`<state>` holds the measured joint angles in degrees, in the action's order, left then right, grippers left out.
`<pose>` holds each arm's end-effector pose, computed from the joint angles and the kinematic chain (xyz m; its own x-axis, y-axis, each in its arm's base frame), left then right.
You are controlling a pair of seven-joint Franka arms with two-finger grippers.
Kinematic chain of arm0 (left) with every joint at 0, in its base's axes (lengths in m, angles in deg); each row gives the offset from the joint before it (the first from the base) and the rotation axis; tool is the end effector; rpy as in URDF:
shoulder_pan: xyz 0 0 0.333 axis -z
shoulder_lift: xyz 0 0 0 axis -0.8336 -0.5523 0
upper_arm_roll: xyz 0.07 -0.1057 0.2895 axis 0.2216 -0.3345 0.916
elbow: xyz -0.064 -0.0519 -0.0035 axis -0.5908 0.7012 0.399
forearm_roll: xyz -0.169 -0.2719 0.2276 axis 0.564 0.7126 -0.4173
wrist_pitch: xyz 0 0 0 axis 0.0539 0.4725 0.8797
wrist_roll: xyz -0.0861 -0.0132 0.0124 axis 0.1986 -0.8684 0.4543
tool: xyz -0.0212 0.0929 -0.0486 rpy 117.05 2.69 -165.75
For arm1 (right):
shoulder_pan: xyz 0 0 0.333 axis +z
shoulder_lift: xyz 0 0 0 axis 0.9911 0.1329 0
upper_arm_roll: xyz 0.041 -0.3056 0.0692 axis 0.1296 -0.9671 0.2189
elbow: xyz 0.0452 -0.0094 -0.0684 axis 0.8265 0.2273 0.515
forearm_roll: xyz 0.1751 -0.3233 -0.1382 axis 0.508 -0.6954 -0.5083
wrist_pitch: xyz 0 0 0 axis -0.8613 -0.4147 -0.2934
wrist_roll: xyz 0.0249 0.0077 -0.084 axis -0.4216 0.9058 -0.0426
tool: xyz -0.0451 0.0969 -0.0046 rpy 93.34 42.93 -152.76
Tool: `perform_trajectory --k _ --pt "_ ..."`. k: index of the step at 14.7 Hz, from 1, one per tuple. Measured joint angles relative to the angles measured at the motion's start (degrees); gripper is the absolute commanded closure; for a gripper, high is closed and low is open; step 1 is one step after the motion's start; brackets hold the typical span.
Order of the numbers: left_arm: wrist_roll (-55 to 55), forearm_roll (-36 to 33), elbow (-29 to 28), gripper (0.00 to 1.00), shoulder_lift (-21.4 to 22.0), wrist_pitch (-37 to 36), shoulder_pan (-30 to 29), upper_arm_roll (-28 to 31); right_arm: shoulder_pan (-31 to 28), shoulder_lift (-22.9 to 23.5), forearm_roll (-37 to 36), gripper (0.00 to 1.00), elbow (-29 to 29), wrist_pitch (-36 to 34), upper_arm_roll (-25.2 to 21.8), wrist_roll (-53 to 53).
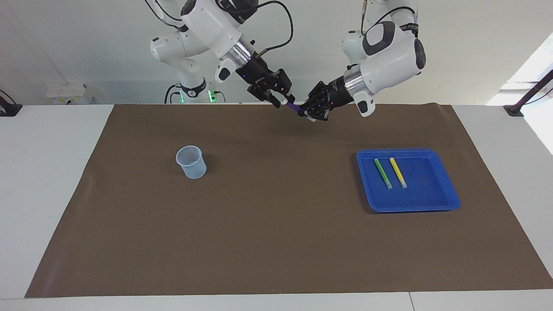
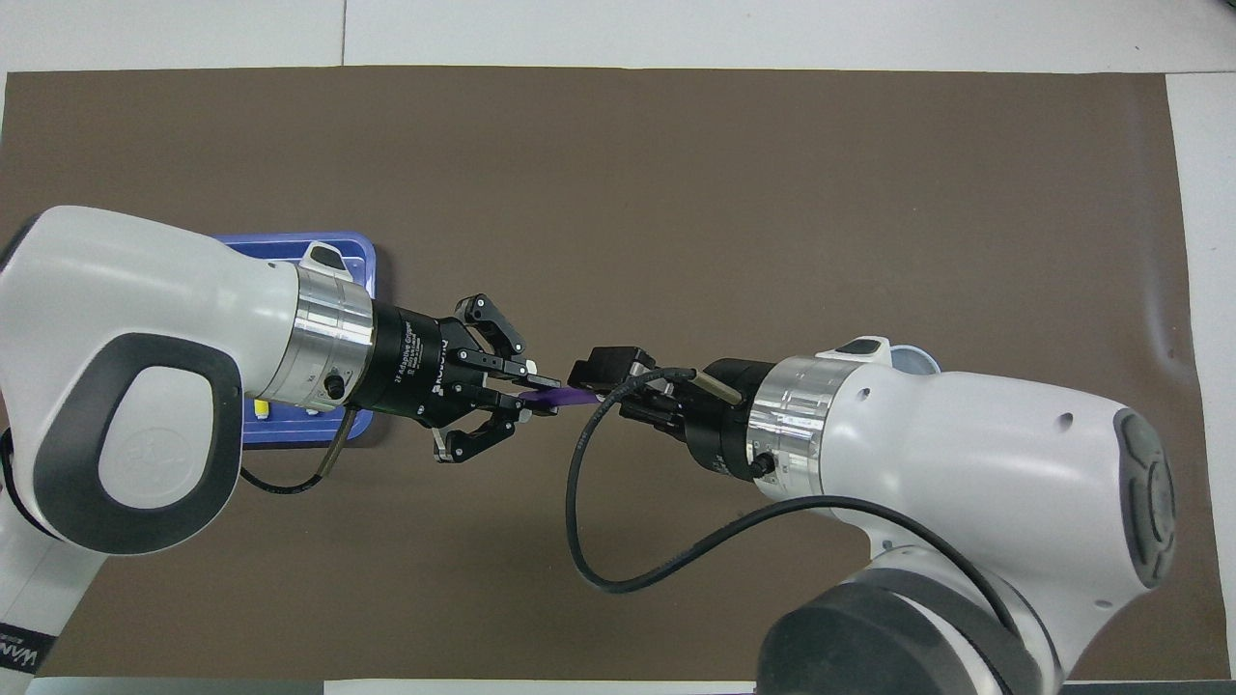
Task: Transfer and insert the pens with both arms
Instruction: 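Grasp the purple pen tip with the right gripper from the left gripper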
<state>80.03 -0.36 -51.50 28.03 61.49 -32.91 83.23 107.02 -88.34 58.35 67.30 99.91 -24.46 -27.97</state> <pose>0.4730 -0.2767 0.5360 0.0274 0.6976 -0.7160 0.9778 -0.1675 -0.1257 0.4505 0.2989 0.5694 0.9079 -0.4012 -0.1218 -0.3732 -0.6407 -0.6710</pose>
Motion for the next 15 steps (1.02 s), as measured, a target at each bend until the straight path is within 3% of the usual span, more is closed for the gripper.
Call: perform_trajectory --k 4,9,10,15 --pt "0.0 0.26 -0.06 1.0 0.02 0.31 0.0 0.04 0.09 0.02 -0.01 0.49 0.0 -0.03 0.03 -0.02" --pt "0.0 0.37 -0.12 1.0 0.02 0.41 0.0 0.04 1.18 0.04 -0.01 0.83 0.0 -0.03 0.04 -0.03" --pt "0.0 0.4 -0.13 1.0 0.02 0.42 0.01 0.04 1.19 0.04 -0.01 0.86 0.0 -0.03 0.04 -0.02" --pt "0.06 0.81 -0.35 1.0 0.03 0.57 0.01 0.04 1.22 0.05 -0.01 0.83 -0.08 0.03 0.04 -0.04"
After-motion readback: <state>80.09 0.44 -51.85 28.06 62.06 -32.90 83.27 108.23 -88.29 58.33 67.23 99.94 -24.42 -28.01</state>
